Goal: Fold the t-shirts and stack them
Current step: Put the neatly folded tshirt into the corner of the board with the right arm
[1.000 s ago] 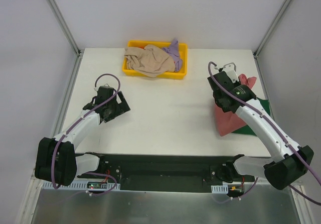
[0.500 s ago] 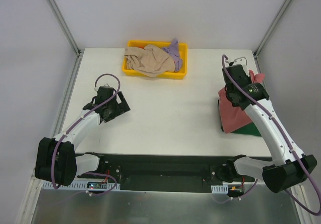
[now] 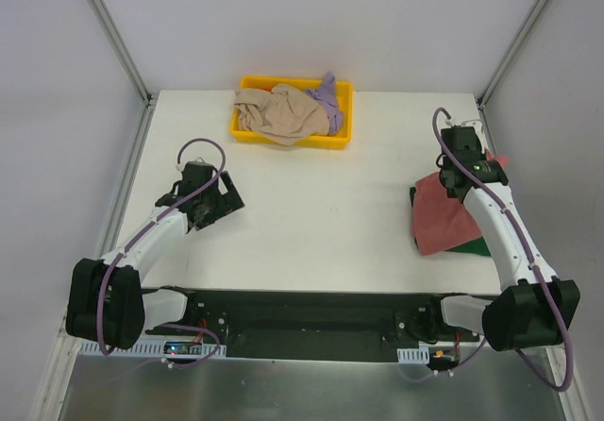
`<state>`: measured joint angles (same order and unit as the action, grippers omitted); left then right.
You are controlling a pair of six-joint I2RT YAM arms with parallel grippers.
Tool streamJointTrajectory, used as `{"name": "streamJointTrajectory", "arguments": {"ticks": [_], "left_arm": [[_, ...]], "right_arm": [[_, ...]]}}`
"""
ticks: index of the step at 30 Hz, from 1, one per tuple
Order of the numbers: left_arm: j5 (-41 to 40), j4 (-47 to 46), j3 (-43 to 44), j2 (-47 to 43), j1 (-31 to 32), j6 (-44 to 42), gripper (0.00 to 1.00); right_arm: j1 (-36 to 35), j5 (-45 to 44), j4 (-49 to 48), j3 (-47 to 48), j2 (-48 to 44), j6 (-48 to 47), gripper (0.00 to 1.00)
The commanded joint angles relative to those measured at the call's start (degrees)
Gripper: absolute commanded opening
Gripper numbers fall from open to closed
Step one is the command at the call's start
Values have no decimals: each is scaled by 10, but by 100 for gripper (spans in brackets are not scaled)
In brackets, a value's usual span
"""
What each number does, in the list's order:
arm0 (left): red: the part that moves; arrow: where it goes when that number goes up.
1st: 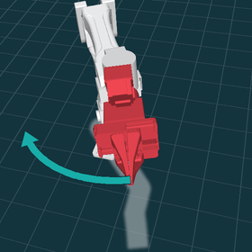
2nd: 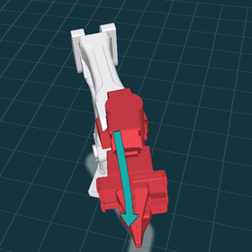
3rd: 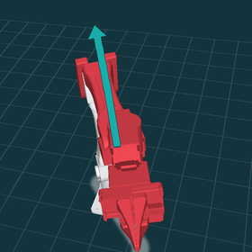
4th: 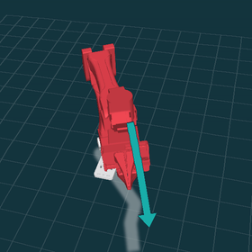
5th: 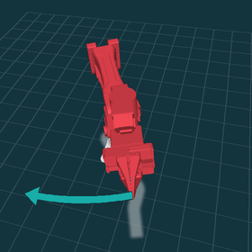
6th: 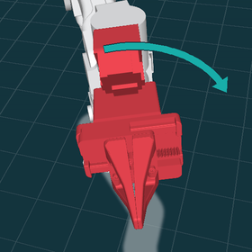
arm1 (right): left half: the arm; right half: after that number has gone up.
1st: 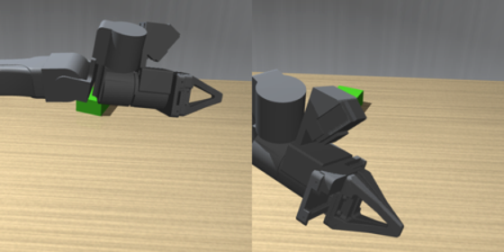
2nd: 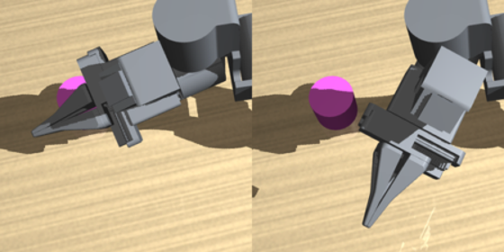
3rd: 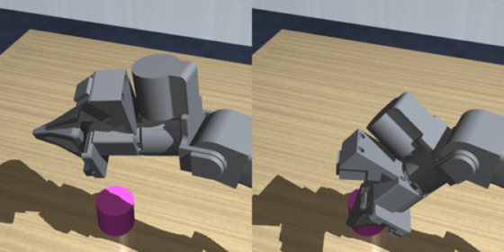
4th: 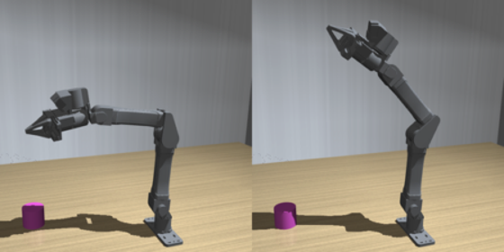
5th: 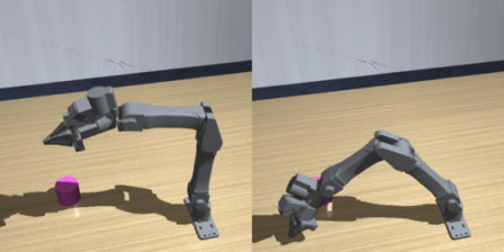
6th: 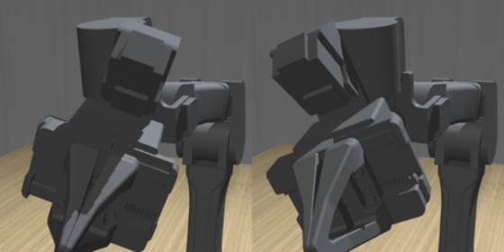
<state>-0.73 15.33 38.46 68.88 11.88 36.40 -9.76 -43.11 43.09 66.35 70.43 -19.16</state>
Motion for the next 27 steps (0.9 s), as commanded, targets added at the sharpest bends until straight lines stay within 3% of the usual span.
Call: {"name": "streamJointTrajectory", "arguments": {"ticks": [1, 8, 12, 13, 16, 18, 22, 27], "left_arm": [[-17, -3, -1, 0, -6, -12, 99], [-22, -1, -1, -1, -7, -13, 99], [-23, 0, -1, 2, -7, -13, 99], [-23, 0, -2, 1, -8, -13, 99], [-23, 2, 0, 1, -9, -14, 99], [-24, 3, 2, 1, -9, -14, 99], [-27, 5, 6, -1, -10, -10, 99], [-15, 5, 21, -11, -10, 5, 99]], "right_arm": [[54, 39, -99, -34, 10, -12, 0], [128, 65, -197, -87, 46, -4, 0], [162, 69, -209, -93, 77, 26, 9], [167, 63, -208, -93, 84, 33, 18], [174, 22, -192, -82, 103, 67, 82], [176, -15, -167, -60, 116, 87, 97], [176, -11, -124, -13, 118, 105, 96], [176, 128, -100, -9, 39, 136, 96]]}}
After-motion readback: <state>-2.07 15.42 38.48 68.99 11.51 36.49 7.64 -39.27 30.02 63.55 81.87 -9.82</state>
